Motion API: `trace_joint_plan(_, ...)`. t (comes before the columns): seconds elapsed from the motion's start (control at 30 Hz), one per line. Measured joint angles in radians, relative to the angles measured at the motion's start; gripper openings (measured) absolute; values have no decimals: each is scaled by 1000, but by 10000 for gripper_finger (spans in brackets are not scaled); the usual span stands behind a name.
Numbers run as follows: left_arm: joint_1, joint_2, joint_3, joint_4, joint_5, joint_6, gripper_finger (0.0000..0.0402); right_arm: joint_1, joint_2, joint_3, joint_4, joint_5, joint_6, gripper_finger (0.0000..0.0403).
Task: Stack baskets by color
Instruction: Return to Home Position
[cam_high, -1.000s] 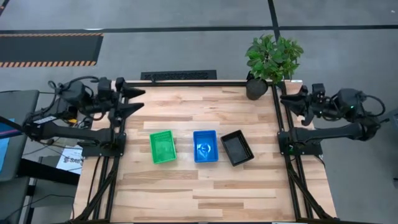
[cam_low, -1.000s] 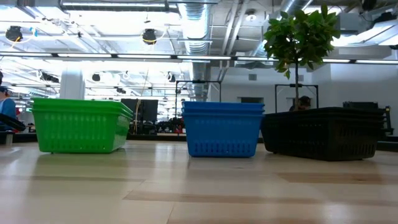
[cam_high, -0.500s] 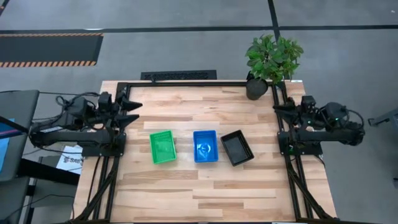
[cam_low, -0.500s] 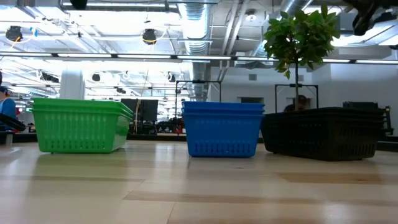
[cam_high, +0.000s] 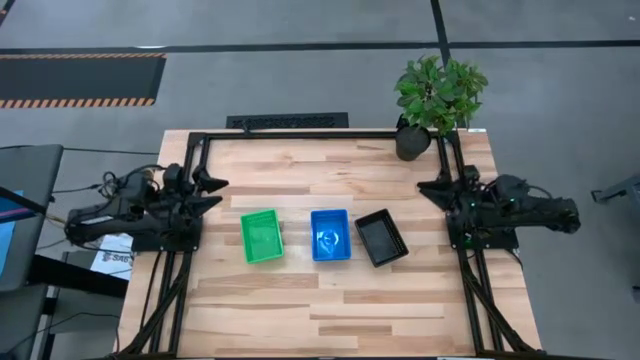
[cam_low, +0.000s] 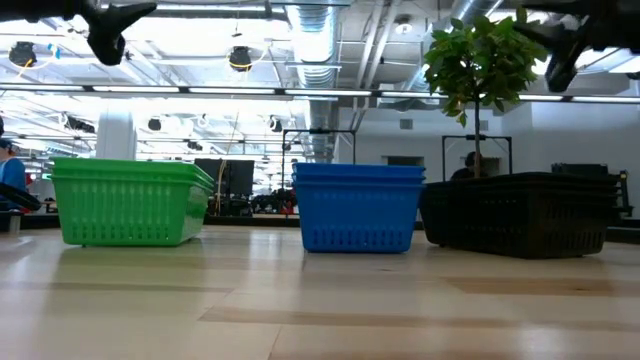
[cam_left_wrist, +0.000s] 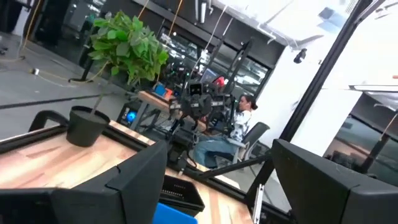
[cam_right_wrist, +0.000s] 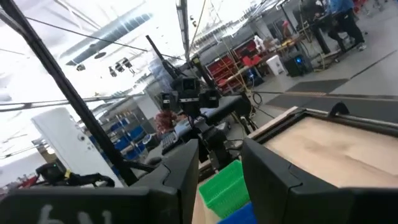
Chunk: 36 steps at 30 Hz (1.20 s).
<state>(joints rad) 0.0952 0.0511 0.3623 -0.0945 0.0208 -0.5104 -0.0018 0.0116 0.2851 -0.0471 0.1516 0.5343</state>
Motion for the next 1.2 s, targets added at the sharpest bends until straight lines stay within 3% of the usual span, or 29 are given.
trace_joint_plan(0.1,0,-52,-27,-8,0,10,278,25,0,-80,118,-1,-8,142)
trace_joint_plan(0.27,0,-36,-39,-51,0,33,278,81,0,-188,240,0,-12,146)
trace_joint_plan(0.7,0,-48,-57,-173,-33,129,278,127,1,-277,262,18,-108,146)
trace_joint_plan(0.8,0,-47,-111,-136,-30,110,278,127,1,-277,250,18,-125,149)
trace_joint_plan(1.07,0,-47,-344,179,26,71,278,127,1,-278,233,18,-125,148)
trace_joint_plan(1.2,-1,-40,-350,121,-31,78,278,127,1,-278,203,18,-125,146)
